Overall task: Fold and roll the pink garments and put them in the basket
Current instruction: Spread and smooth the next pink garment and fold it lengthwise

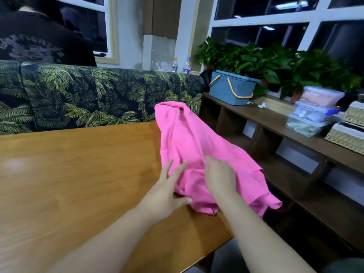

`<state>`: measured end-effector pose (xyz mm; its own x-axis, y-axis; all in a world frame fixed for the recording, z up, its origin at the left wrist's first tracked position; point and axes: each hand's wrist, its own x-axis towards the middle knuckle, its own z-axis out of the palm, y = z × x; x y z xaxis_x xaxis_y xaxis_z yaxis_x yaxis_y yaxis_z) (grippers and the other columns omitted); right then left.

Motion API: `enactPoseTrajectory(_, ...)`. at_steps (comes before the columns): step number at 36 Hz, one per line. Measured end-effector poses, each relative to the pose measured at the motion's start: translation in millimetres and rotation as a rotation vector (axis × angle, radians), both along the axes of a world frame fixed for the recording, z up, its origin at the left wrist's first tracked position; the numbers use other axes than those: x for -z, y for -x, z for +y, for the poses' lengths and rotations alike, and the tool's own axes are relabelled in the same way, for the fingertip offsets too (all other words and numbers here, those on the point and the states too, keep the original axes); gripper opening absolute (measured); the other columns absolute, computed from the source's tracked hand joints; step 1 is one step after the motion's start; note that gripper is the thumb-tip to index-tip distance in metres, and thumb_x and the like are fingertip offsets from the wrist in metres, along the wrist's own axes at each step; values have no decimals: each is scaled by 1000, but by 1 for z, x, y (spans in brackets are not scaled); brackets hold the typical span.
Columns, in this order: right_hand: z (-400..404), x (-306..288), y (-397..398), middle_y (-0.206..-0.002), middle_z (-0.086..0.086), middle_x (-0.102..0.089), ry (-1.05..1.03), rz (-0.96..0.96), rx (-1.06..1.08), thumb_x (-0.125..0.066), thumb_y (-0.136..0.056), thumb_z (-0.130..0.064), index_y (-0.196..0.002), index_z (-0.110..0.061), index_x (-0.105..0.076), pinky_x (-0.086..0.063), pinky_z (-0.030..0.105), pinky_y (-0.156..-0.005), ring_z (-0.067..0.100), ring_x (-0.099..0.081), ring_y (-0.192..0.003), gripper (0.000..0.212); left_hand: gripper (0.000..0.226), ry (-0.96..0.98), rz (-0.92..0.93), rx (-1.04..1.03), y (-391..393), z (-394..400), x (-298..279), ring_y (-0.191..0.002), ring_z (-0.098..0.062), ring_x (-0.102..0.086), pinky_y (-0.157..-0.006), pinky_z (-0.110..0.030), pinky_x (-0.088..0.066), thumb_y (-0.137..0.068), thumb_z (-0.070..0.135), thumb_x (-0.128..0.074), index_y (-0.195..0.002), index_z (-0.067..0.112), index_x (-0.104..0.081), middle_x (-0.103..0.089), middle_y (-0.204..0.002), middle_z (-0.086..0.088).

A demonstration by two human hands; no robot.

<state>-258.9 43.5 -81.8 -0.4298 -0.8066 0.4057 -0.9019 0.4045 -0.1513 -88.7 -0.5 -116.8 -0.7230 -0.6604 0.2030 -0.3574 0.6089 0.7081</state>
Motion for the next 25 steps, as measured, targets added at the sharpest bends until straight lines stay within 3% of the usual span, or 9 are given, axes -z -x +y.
enactPoseTrajectory(2, 0, 1, -22, -106, 3, -68, -18, 0, -92, -39, -97, -16, -117, -20, -59, -43, 36, -83, 28, -63, -98, 28, 103, 29, 15, 5, 7, -2, 4, -136, -5, -28, -95, -19, -40, -76, 29, -79, -137, 60, -1, 9, -157, 16)
enactPoseTrajectory(4, 1, 3, -39, -107, 6, -68, -33, -103, -148, -37, -99, -17, -116, -17, -58, -44, 37, -82, 29, -63, -100, 27, 107, 59, 13, -16, 8, -4, 12, -131, -5, -32, -100, -19, -35, -74, 23, -80, -146, 50, -5, -16, -153, 13)
enactPoseTrajectory(7, 6, 10, -47, -114, 10, -65, -40, -249, -166, -34, -101, -18, -121, -14, -57, -45, 39, -86, 31, -59, -108, 30, 93, 111, 55, -90, 8, -1, 22, -99, -13, -51, -80, -21, -38, -78, 12, -74, -145, 44, -17, -56, -110, 8)
enactPoseTrajectory(9, 11, 16, -46, -132, 7, -57, -62, -240, -177, -35, -102, -20, -133, -15, -52, -38, 37, -101, 26, -50, -124, 36, 76, 142, 69, -131, 8, 2, 23, -86, -15, -50, -72, -22, -35, -82, 2, -66, -144, 30, -33, -56, -89, 6)
enactPoseTrajectory(12, 17, 17, -42, -153, -3, -33, -102, -151, -132, -39, -100, -33, -142, -30, -43, -16, 42, -116, 20, -19, -144, 42, 59, 221, 95, -136, 4, 0, 22, -97, -22, -58, -80, -14, -33, -76, -10, -60, -129, 15, -58, -66, -104, -3)
enactPoseTrajectory(14, 20, 16, -38, -156, -3, -25, -149, -197, -116, -38, -100, -37, -144, -36, -37, -6, 49, -119, 22, -9, -147, 44, 47, 267, 95, -93, -3, -5, 23, -93, -25, -61, -84, -18, -38, -73, -12, -62, -112, 14, -71, -68, -97, -4)
enactPoseTrajectory(17, 22, 14, -35, -156, -3, -26, -164, -269, -142, -36, -101, -32, -145, -37, -35, -7, 52, -119, 21, -14, -146, 44, 34, 331, 132, -108, -27, -13, 18, -84, -16, -58, -80, -23, -39, -75, -3, -62, -94, 21, -77, -63, -84, 6)
enactPoseTrajectory(21, 20, 10, -45, -149, -4, -38, -49, -293, -170, -36, -102, -28, -142, -32, -42, -21, 47, -115, 19, -31, -139, 41, 27, 339, 242, -361, -76, -20, -4, -77, -2, -48, -72, -19, -36, -74, -3, -63, -81, 19, -76, -53, -78, 18)
enactPoseTrajectory(25, 12, 8, -89, -145, -2, -46, 62, -396, -353, -39, -102, -20, -140, -20, -46, -29, 44, -110, 20, -39, -135, 39, 27, 342, 54, -337, -121, -9, -17, -85, 7, -49, -77, -23, -34, -77, 18, -54, -80, 38, -70, -60, -81, 21)
